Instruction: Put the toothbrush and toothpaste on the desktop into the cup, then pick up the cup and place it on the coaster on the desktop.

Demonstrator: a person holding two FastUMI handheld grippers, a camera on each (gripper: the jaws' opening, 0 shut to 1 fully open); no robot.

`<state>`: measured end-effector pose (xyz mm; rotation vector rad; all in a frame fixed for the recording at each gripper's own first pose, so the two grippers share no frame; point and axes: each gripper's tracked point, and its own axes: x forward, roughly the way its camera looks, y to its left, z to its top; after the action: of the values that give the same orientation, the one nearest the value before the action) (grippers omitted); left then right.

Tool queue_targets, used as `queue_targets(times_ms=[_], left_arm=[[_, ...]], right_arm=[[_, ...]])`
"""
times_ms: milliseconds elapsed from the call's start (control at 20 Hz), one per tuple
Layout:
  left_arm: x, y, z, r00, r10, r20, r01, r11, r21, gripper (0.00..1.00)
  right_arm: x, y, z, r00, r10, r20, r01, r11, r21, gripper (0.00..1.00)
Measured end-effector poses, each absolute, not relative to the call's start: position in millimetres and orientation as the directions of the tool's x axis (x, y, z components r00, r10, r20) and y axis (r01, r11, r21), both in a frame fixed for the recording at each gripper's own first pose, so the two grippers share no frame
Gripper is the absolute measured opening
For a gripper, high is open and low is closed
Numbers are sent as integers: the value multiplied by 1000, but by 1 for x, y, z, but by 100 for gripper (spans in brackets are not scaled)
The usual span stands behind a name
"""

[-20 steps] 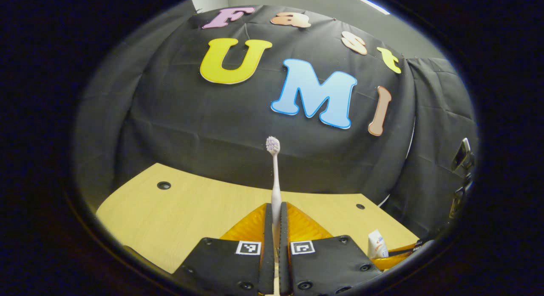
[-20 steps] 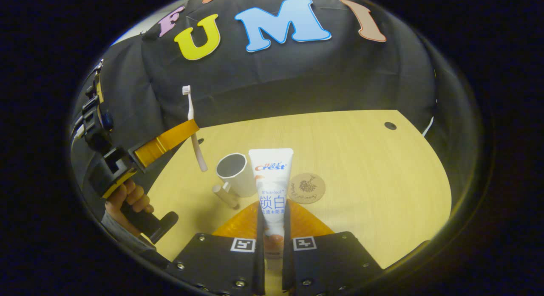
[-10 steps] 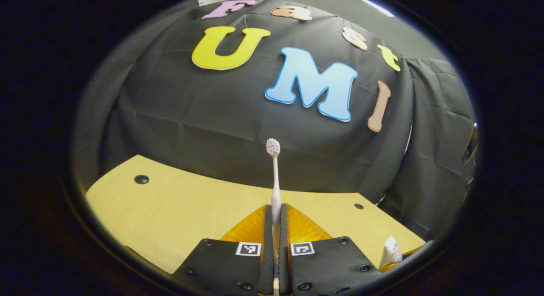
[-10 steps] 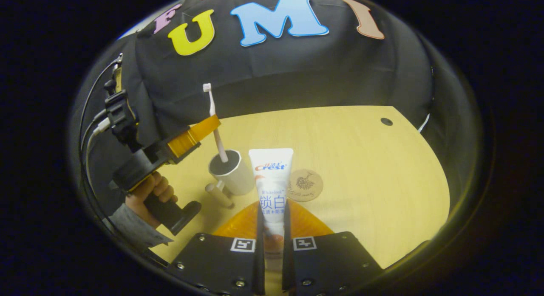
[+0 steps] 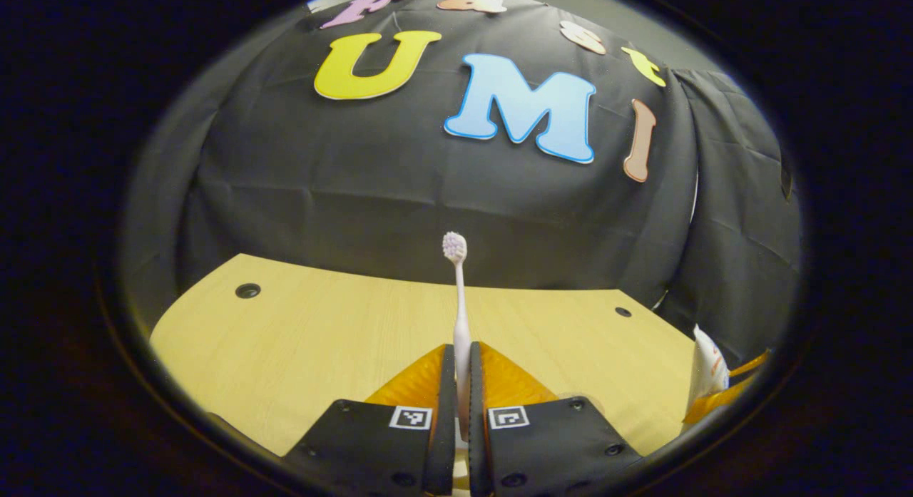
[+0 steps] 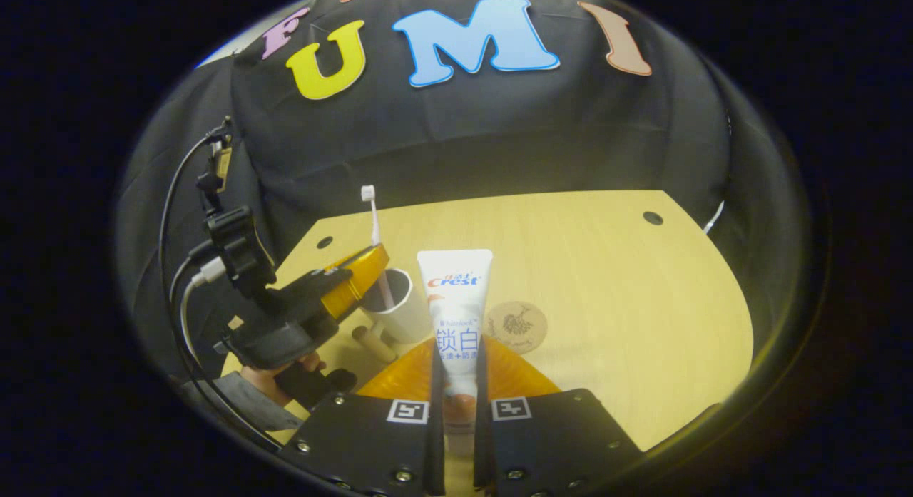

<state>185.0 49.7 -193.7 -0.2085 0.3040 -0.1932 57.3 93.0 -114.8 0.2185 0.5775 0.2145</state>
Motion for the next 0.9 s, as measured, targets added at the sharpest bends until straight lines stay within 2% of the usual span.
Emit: queue_targets(times_ms=[50,200,250,300,400,450,500,600,850,900], left_arm=[[184,51,-193,936,-212,-280,151,963,-225,15],[177,50,-192,928,-231,-293,169,960,-223,24],[174,49,-192,923,-245,-298,180,956,-230,24],[169,50,-190,921,-245,-303,178,956,-232,35],[159,50,-187,915,-257,-311,187,953,-237,44],[153,51,-184,913,-255,-319,187,955,-230,44],[147,49,-180,910,-266,-318,198,953,-230,54],[134,52,-171,912,-258,-319,192,955,-226,84],[103,74,-156,921,-212,-326,141,963,-228,85],[96,78,-155,921,-206,-331,131,963,-235,90]], right_arm=[[58,93,-115,823,263,-504,-147,955,258,18],[59,94,-114,829,279,-484,-173,952,252,17],[60,96,-110,831,288,-476,-184,950,253,17],[61,97,-108,834,296,-466,-194,948,254,17],[66,103,-101,842,309,-443,-215,944,250,17],[74,111,-96,843,318,-434,-228,942,248,17],[81,116,-91,847,324,-422,-237,940,245,18],[92,122,-85,854,332,-401,-252,938,239,17],[114,139,-67,876,362,-319,-289,924,252,17],[120,143,-64,879,367,-304,-299,921,250,17]])
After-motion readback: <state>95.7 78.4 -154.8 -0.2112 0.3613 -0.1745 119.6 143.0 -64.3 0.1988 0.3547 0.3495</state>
